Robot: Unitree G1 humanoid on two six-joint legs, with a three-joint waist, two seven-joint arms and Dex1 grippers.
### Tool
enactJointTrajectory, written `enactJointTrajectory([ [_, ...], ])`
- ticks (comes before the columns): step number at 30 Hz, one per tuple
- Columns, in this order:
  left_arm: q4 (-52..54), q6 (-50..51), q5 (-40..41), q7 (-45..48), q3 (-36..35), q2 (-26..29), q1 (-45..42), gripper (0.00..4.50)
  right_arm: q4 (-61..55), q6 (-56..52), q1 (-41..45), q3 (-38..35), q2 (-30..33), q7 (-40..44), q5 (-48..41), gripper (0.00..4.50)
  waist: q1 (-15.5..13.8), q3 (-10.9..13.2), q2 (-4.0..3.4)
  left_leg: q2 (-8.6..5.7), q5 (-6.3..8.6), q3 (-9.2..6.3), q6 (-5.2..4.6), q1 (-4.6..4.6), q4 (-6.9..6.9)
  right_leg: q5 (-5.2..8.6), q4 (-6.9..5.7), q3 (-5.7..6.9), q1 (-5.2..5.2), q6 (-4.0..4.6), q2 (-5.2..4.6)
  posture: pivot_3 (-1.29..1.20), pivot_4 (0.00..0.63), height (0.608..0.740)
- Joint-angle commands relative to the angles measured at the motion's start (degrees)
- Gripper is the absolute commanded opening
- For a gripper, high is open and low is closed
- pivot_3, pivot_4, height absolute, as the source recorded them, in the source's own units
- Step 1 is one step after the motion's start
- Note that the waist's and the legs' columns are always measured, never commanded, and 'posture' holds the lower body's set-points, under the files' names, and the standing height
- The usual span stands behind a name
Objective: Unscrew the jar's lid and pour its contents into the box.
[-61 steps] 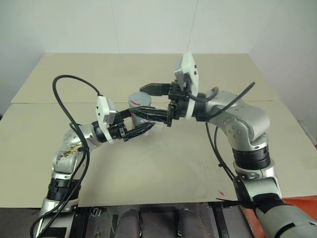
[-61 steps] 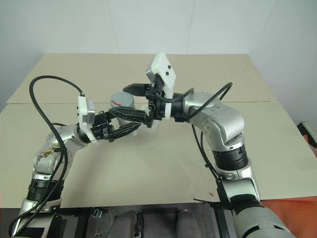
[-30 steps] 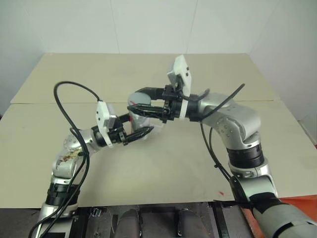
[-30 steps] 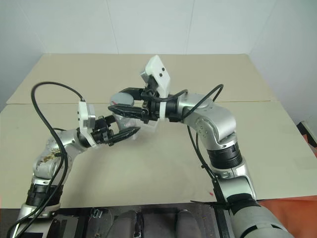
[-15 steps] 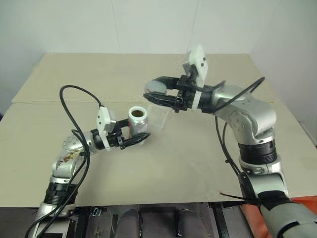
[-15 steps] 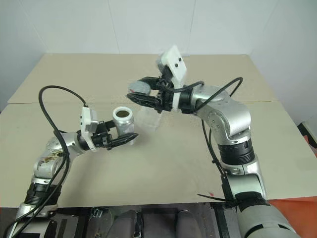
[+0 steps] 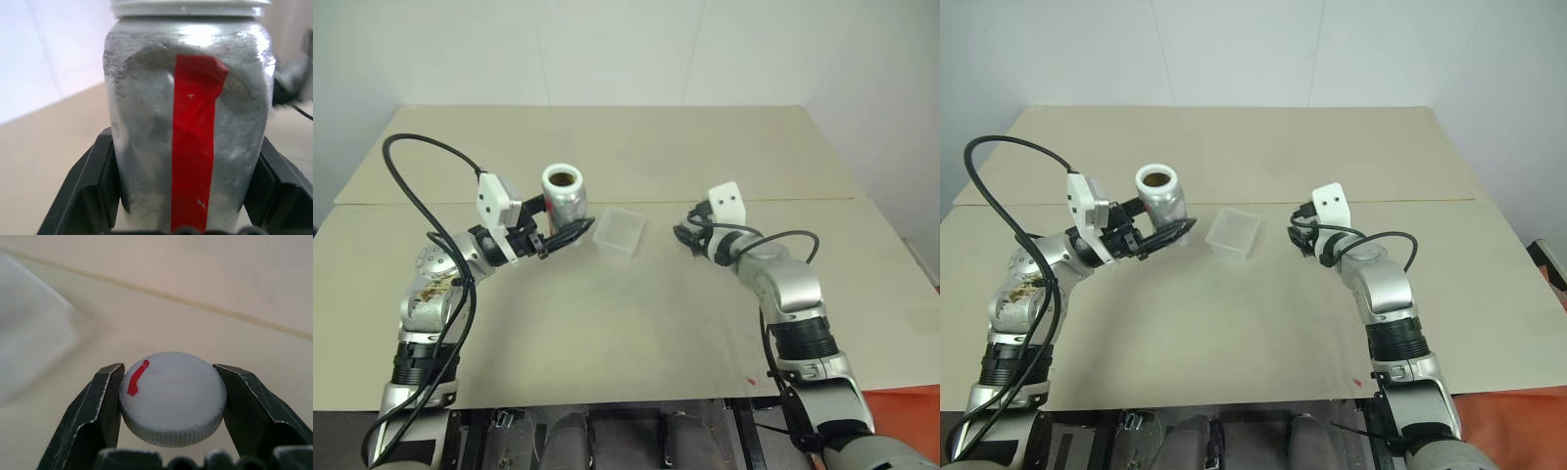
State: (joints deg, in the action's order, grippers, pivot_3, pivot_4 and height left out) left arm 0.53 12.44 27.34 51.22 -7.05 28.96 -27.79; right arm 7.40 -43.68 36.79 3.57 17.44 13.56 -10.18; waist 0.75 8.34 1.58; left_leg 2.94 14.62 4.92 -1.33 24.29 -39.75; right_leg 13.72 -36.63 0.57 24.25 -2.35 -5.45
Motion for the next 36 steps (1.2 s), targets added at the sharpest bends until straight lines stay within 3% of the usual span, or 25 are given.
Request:
enactJointTrajectory([
  [1,1.30,-1.27,-0.10,-1.44,-0.82,-0.40,-1.25,2.86,0.62,3.45,-0.40,-0.43,-0.45,0.32,1.15,4.37,0.03,0.00,0.00,0.00,0.00,0.00,0.00,0.02,0.00,0.00,0.01,0.00,0.02,0.00,0.00,0.00,0.150,0.740],
  [7,1.95,-1.11,-0.71,-2.29,-0.87,0.17,-0.25,2.86,-2.51,1.23,-1.89,-0.58,1.23,3.39,0.67,4.48,0.04,0.00,0.00,0.01,0.00,0.00,0.01,-0.01,0.00,0.00,-0.02,-0.01,0.00,0.00,0.00,0.00,0.150,0.740],
  [12,-1.51,-4.03,-4.94,-2.97,-0.39,2.04,-2.35,2.86,-12.92,-2.74,-2.66,-0.05,7.79,12.94,-3.11,4.48,-0.06,0.00,0.00,0.01,0.01,-0.02,-0.01,0.01,0.00,0.00,0.02,0.00,0.00,0.00,0.00,0.00,0.150,0.740],
  [14,-5.56,-8.69,-10.35,-4.34,1.42,2.90,-4.51,2.86,-16.22,-2.99,-2.36,-0.93,10.48,18.50,-6.51,4.48,-0.14,0.00,0.00,0.00,0.01,-0.03,-0.02,0.00,-0.01,0.00,0.03,0.01,-0.02,0.00,0.00,0.00,0.150,0.740],
  [21,-33.28,-41.12,-39.33,-15.76,14.25,8.09,-22.90,2.86,-19.85,-4.11,2.14,-4.03,20.41,37.60,-18.97,4.48,-1.17,0.01,0.02,-0.04,0.03,-0.01,-0.05,-0.01,-0.02,-0.05,0.50,0.06,-0.10,0.00,0.01,0.00,0.150,0.740],
  [26,-51.29,-59.81,-66.46,-33.24,31.20,10.55,-42.18,2.86,-17.42,-2.79,6.65,-1.74,23.62,43.29,-19.25,4.48,-1.73,0.02,0.03,-0.06,0.06,0.06,-0.11,0.16,-0.01,-0.09,0.50,0.15,-0.08,-0.05,0.01,0.00,0.150,0.740],
  [29,-58.02,-62.95,-88.84,-47.84,48.42,9.88,-53.64,2.86,-15.16,-2.03,9.08,-0.69,23.95,44.78,-17.83,4.48,-2.13,0.02,0.03,-0.10,0.12,0.11,-0.21,0.32,-0.09,-0.12,0.56,0.16,-0.04,-0.13,-0.01,0.00,0.150,0.740],
  [34,-66.22,-56.99,-106.63,-63.73,65.39,2.58,-62.77,2.86,-16.06,-4.30,10.84,-0.98,23.60,43.32,-18.34,4.48,-2.40,0.04,0.04,-0.09,0.14,0.18,-0.23,0.44,-0.09,-0.11,0.54,0.15,0.11,-0.17,-0.06,0.00,0.150,0.740],
  [36,-68.86,-53.46,-108.91,-67.16,68.15,-0.40,-63.64,2.86,-17.81,-6.56,11.01,-2.31,23.36,42.15,-20.00,4.48,-2.44,0.06,0.06,-0.10,0.13,0.19,-0.22,0.46,-0.09,-0.11,0.52,0.14,0.15,-0.18,-0.06,0.00,0.150,0.740],
])
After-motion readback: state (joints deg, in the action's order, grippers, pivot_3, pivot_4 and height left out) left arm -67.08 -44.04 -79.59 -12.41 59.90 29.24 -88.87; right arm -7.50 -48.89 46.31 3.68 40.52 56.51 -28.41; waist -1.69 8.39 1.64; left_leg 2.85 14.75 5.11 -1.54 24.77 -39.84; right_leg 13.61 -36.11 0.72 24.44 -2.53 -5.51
